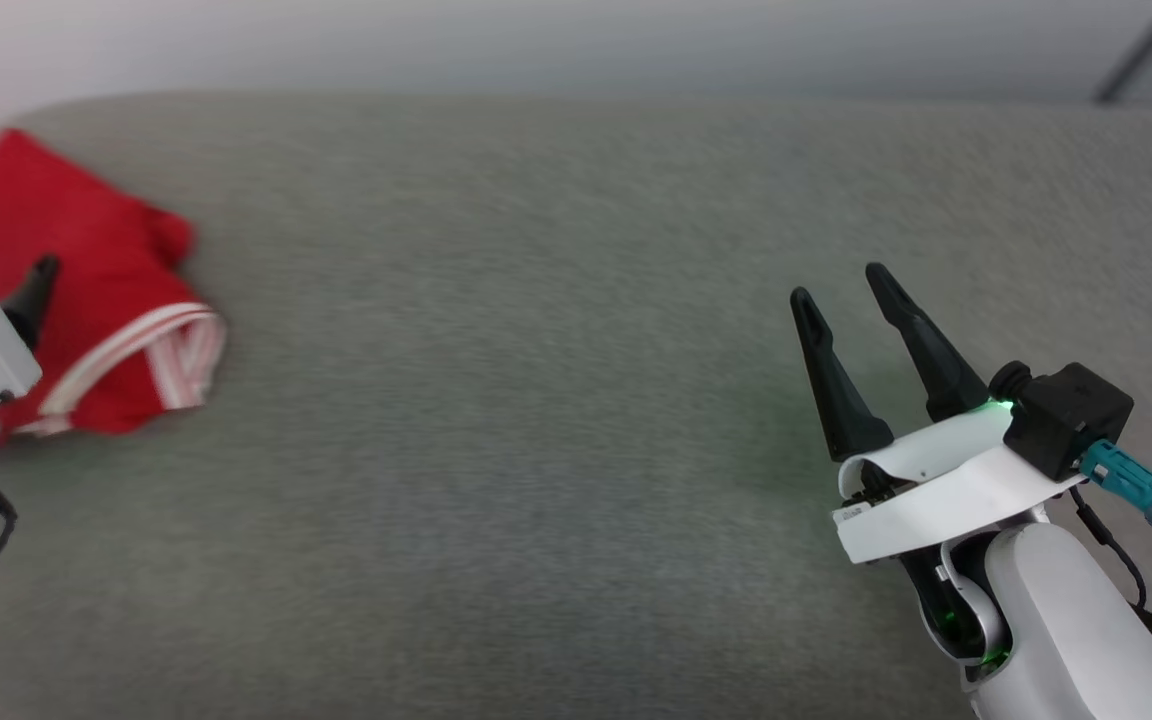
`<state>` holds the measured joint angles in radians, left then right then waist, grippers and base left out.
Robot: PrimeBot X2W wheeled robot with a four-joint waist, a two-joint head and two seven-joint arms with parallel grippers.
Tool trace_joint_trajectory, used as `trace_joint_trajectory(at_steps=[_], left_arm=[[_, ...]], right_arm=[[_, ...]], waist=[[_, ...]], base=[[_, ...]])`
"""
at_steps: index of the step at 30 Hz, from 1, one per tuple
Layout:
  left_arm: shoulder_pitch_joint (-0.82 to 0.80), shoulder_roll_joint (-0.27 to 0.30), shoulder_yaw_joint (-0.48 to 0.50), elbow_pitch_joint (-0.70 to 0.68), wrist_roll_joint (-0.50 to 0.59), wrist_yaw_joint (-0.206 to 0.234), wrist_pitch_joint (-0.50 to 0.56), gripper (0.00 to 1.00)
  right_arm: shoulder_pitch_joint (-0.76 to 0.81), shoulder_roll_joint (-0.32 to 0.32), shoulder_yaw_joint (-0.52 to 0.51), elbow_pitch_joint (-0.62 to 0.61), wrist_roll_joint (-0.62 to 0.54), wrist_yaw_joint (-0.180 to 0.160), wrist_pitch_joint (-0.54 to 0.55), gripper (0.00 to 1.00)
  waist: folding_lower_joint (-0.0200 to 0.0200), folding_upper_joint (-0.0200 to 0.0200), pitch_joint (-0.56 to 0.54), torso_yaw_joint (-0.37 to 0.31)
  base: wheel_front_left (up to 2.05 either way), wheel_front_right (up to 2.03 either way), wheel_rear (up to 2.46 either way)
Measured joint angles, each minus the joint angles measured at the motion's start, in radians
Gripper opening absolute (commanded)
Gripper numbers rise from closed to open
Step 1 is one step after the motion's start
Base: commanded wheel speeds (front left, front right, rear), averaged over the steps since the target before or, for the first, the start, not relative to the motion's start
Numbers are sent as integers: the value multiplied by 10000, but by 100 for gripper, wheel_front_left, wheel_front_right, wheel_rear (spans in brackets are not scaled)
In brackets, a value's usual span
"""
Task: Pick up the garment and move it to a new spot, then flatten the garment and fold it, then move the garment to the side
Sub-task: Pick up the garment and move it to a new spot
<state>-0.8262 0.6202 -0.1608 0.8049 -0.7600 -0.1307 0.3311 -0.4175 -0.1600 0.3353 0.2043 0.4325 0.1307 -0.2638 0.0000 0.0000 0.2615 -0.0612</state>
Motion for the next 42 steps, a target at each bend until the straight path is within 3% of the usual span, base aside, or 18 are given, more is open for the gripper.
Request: trace_joint_trajectory(at_steps=[8,16,17,19,20,28,34,42], left_arm=[[-463,543,-614,894,-704,0,1655,100],[-978,748,-734,1569,-1191,6,2307,100],[-985,792,-734,1574,-1294,21,2318,77],[-992,855,-796,1555,-1390,21,2263,14],[-991,848,-844,1538,-1423,29,2142,0],[-563,529,-1478,802,-1843,92,395,0],[-81,-13,-2917,-581,-1923,29,-520,0],[-260,109,-4669,-2823,-1850,21,-830,0]], right_arm=[[-301,-105,303,-642,-88,0,0,100],[-430,-222,397,-965,-144,0,0,100],[-430,-245,418,-984,-150,0,-2,100],[-430,-291,437,-1005,-165,0,0,100],[-430,-316,443,-1005,-180,0,0,100],[-377,-374,353,-867,-128,0,0,100],[31,-370,249,-625,-84,0,0,100],[463,-236,-259,-633,25,0,-2,100]], waist=[[0,0,1191,-946],[0,0,2085,-1498],[0,0,2143,-1544],[0,0,2219,-1600],[0,0,2218,-1598],[0,0,1806,-1337],[0,0,1136,-1022],[0,0,322,-754]], base=[[0,0,0],[0,0,0],[0,0,0],[0,0,0],[0,0,0],[0,0,0],[0,0,0],[0,0,0]])
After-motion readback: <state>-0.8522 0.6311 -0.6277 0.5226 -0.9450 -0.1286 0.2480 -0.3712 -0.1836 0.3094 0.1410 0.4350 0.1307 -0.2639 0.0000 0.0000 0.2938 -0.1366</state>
